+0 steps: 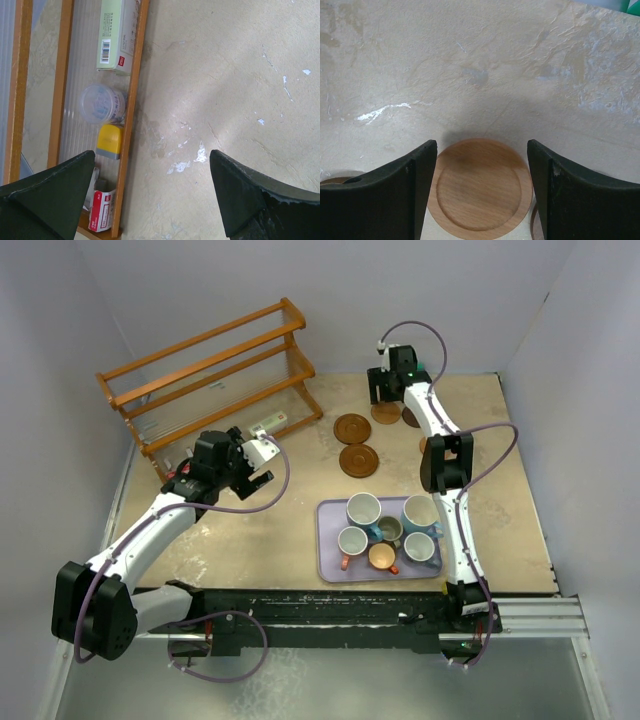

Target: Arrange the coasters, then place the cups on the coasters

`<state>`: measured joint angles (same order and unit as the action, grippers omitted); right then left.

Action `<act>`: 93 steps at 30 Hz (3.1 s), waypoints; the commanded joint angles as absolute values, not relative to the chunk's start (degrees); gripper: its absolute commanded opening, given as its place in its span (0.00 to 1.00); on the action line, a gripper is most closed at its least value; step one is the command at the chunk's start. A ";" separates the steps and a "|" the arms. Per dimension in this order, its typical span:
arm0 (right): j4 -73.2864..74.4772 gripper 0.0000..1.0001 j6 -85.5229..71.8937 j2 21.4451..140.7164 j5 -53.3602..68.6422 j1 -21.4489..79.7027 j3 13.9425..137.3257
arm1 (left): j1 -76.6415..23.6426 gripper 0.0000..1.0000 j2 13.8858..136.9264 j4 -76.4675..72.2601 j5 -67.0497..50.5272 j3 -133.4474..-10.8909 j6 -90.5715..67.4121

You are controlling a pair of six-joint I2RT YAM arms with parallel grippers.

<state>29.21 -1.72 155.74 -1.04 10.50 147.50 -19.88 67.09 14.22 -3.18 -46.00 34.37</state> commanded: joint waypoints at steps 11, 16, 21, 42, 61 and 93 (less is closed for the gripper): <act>30.72 0.78 9.13 155.01 -1.85 11.51 149.27 | -19.47 0.93 67.32 11.51 -2.49 -46.49 35.77; 33.25 0.80 13.31 155.32 -0.91 11.51 149.62 | -19.43 0.93 67.31 11.43 -2.07 -46.45 36.01; 37.48 0.83 18.03 155.73 1.01 11.54 149.59 | -19.42 0.93 67.32 11.25 -1.89 -46.49 36.17; 47.52 0.77 15.55 151.52 11.63 10.10 147.30 | -19.46 0.93 67.15 11.48 -1.32 -46.53 36.56; 54.01 0.50 10.03 144.49 18.53 8.35 137.73 | -19.45 0.93 65.87 12.51 -1.93 -46.55 36.63; 53.87 0.59 11.37 138.19 20.22 8.37 134.19 | -19.47 0.93 64.95 12.74 -2.37 -46.41 36.69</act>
